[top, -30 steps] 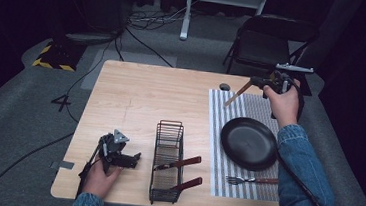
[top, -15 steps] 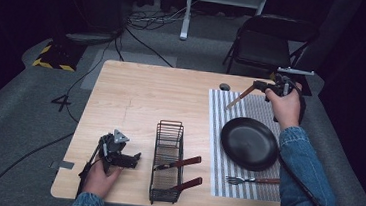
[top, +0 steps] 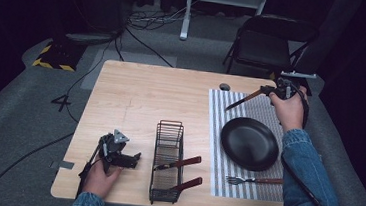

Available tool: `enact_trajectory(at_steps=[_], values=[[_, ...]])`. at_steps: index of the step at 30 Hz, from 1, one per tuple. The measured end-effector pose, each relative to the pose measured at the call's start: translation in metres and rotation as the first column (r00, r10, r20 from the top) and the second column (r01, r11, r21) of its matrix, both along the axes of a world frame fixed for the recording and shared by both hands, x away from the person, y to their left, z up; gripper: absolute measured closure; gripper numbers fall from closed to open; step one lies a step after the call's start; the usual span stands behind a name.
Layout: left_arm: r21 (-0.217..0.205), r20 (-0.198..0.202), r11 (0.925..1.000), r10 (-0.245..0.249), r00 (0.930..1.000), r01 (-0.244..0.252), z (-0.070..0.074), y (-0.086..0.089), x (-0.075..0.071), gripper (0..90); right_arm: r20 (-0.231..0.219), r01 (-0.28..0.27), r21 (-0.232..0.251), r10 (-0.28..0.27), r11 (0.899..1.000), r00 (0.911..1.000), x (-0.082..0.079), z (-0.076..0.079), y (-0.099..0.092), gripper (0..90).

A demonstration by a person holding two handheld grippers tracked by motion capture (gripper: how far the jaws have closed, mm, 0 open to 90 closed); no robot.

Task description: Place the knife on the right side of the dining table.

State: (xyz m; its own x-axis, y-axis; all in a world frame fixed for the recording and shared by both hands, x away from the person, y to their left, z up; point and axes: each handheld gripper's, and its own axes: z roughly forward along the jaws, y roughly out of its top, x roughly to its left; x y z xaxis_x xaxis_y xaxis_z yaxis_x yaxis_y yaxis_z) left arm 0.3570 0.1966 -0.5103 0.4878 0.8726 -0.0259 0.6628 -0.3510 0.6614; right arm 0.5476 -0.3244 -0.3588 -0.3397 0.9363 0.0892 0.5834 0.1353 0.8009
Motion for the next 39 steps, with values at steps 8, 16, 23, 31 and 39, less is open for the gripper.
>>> enact_trajectory(at_steps=[8, 16, 23, 31, 39], values=[[0.000, 0.000, 1.0000, 0.000, 1.0000, 0.000, 0.000, 0.000, 0.000, 0.8, -0.035, 0.077, -0.023, -0.078, 0.997, 0.9963, 0.000, -0.013, -0.012, 65.1], [-0.001, 0.002, 1.0000, 0.001, 1.0000, -0.001, 0.000, 0.000, 0.000, 0.8, -0.069, 0.116, -0.013, -0.117, 0.993, 0.9908, 0.000, -0.022, -0.020, 63.2], [0.001, 0.000, 1.0000, 0.000, 1.0000, 0.000, 0.000, 0.000, 0.000, 0.8, -0.099, 0.158, 0.001, -0.157, 0.988, 0.9827, 0.002, -0.032, -0.028, 60.4], [0.000, 0.001, 1.0000, 0.000, 1.0000, 0.000, 0.000, 0.000, 0.000, 0.7, -0.122, 0.195, 0.005, -0.193, 0.981, 0.9735, 0.005, -0.041, -0.032, 57.1], [0.001, 0.000, 1.0000, 0.000, 1.0000, 0.000, 0.000, 0.000, 0.000, 0.8, -0.133, 0.224, 0.012, -0.221, 0.974, 0.9662, 0.007, -0.052, -0.040, 53.3]])
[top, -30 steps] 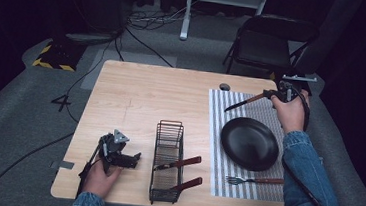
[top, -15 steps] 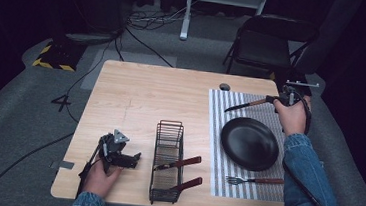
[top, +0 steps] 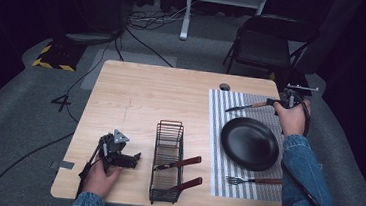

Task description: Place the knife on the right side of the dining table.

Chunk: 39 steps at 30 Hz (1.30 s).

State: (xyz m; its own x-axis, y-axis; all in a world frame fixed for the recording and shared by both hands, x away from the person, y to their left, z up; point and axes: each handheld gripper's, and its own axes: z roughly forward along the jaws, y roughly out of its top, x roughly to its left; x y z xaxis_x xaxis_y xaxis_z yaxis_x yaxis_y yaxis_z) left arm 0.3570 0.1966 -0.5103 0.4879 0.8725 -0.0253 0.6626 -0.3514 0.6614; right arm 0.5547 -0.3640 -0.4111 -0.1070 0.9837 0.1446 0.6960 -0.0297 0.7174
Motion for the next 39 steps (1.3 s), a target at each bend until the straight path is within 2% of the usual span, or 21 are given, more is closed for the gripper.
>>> enact_trajectory(at_steps=[15, 18, 22, 32, 39], values=[[0.000, 0.000, 1.0000, 0.000, 1.0000, 0.000, 0.000, 0.000, 0.000, 0.8, -0.020, -0.012, -0.027, 0.011, 1.000, 0.9997, 0.004, -0.014, -0.003, 45.7], [0.000, 0.000, 1.0000, 0.000, 1.0000, 0.000, 0.000, 0.000, 0.000, 0.8, -0.015, -0.038, -0.038, 0.038, 0.999, 0.9992, 0.005, -0.018, -0.006, 43.6], [-0.001, -0.001, 1.0000, 0.000, 1.0000, 0.000, 0.000, 0.000, 0.000, 0.8, -0.024, -0.043, -0.008, 0.043, 0.999, 0.9988, 0.005, -0.024, -0.011, 43.9], [-0.001, -0.001, 1.0000, 0.001, 1.0000, -0.001, 0.000, 0.000, 0.000, 0.8, -0.030, -0.033, 0.000, 0.033, 0.999, 0.9990, 0.007, -0.035, -0.014, 39.4], [-0.001, 0.001, 1.0000, 0.000, 1.0000, 0.000, 0.000, 0.000, 0.000, 0.8, -0.032, -0.016, 0.024, 0.016, 1.000, 0.9993, 0.012, -0.042, -0.015, 36.5]])
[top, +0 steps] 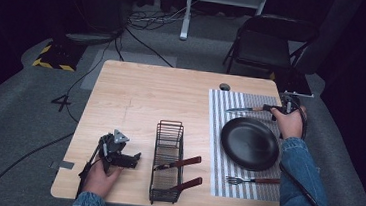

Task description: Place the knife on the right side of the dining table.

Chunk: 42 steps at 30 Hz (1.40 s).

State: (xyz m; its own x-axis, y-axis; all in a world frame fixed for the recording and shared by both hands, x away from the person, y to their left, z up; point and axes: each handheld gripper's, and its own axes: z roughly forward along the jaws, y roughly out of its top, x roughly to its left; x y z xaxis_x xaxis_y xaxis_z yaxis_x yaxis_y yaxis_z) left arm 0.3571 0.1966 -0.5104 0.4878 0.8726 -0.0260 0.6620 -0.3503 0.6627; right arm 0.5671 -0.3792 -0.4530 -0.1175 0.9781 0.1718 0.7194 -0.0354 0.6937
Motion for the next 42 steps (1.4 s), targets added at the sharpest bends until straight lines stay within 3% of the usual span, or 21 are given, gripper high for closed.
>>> enact_trajectory(at_steps=[10, 42], values=[[-0.001, 0.000, 1.0000, 0.004, 1.0000, -0.004, 0.000, 0.000, 0.000, 0.7, -0.011, 0.017, 0.028, -0.017, 0.999, 0.9998, 0.005, -0.008, -0.002, 34.3], [-0.001, 0.000, 1.0000, 0.004, 1.0000, -0.004, 0.000, 0.000, 0.000, 0.7, -0.038, 0.041, 0.019, -0.041, 0.999, 0.9984, 0.007, -0.023, -0.002, 28.9]])
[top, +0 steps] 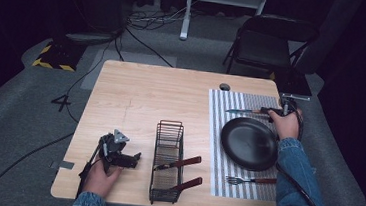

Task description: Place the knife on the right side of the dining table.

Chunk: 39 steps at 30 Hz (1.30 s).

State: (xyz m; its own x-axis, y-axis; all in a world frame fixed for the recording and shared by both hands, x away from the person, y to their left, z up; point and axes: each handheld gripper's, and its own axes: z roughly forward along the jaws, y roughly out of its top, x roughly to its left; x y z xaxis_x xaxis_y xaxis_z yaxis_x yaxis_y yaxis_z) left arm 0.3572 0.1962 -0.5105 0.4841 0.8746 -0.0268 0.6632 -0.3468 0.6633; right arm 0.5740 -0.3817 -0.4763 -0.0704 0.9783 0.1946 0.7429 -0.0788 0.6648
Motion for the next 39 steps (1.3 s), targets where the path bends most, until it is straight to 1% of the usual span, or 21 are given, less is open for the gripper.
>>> enact_trajectory(at_steps=[18, 26, 29, 33, 36, 39], values=[[0.000, 0.000, 1.0000, 0.000, 1.0000, 0.000, 0.0000, 0.0000, 0.0000, 0.7, -0.018, 0.014, 0.000, -0.014, 1.000, 0.9997, 0.0022, -0.0054, -0.0004, 28.3], [0.000, 0.000, 1.0000, 0.000, 1.0000, 0.000, 0.0000, 0.0000, 0.0000, 0.7, -0.023, 0.017, -0.008, -0.017, 1.000, 0.9996, 0.0024, -0.0061, 0.0000, 28.8], [0.000, 0.000, 1.0000, 0.000, 1.0000, 0.000, 0.0000, 0.0000, 0.0000, 0.7, -0.028, 0.024, -0.017, -0.024, 1.000, 0.9993, 0.0025, -0.0063, 0.0004, 29.9], [0.000, 0.000, 1.0000, 0.000, 1.0000, 0.000, 0.0000, 0.0000, 0.0000, 0.7, -0.039, 0.018, -0.039, -0.020, 0.999, 0.9990, 0.0025, -0.0070, 0.0000, 32.4], [0.000, 0.000, 1.0000, 0.000, 1.0000, 0.000, 0.0000, 0.0000, 0.0000, 0.7, -0.037, 0.019, -0.057, -0.021, 0.998, 0.9991, 0.0021, -0.0070, -0.0003, 34.3], [0.000, 0.000, 1.0000, 0.000, 1.0000, 0.000, 0.0000, 0.0000, 0.0000, 0.7, -0.030, 0.021, -0.065, -0.023, 0.998, 0.9993, 0.0014, -0.0066, -0.0007, 35.2]])
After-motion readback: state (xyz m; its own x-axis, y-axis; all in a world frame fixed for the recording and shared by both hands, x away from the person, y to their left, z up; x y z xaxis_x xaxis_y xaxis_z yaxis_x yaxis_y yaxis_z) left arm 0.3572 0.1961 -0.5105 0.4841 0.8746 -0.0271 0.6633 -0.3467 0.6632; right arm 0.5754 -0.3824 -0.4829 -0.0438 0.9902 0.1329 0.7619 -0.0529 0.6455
